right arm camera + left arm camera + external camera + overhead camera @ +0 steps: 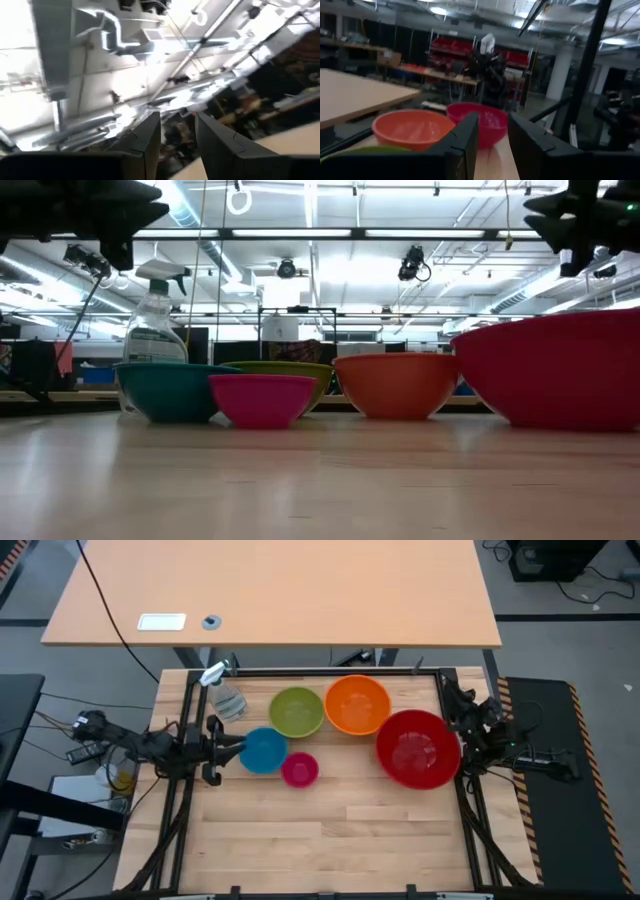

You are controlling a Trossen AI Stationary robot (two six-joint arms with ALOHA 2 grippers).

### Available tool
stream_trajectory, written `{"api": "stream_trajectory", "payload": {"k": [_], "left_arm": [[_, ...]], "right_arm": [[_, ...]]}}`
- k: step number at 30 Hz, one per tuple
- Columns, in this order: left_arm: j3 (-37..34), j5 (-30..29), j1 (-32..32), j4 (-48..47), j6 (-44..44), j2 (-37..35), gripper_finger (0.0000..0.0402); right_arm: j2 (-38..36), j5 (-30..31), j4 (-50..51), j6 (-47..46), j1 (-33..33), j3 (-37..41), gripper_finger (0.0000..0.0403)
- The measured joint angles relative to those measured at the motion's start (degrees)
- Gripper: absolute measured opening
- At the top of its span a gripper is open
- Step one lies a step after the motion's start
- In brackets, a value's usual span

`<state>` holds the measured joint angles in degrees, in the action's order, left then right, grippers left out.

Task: Nest bowls inside each other
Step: Stack the orange bowl on the top of the red bowl

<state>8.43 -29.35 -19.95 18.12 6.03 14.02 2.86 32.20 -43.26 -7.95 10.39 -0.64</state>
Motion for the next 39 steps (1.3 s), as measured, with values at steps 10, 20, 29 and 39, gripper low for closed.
{"api": "stream_trajectory", "payload": {"k": [10, 20, 29, 39], "left_arm": [[5.5, -2.9, 8.9, -1.3, 1.5, 6.8, 0.0140], [5.5, -2.7, 15.1, -1.2, 2.5, 13.6, 0.0206], [7.1, 2.6, 18.5, -3.8, 2.1, 13.7, 0.0208], [10.4, 6.7, 16.6, -9.7, 3.3, 15.2, 0.0208]], "right_arm": [[24.1, 2.2, 35.8, -2.9, 6.5, -21.7, 0.0130], [52.6, -15.0, 51.1, -2.6, 15.8, -43.5, 0.0130], [59.8, -17.2, 65.0, -2.3, 13.0, -58.7, 0.0130], [67.1, -19.6, 95.6, -4.4, 5.3, -75.5, 0.0130]]}}
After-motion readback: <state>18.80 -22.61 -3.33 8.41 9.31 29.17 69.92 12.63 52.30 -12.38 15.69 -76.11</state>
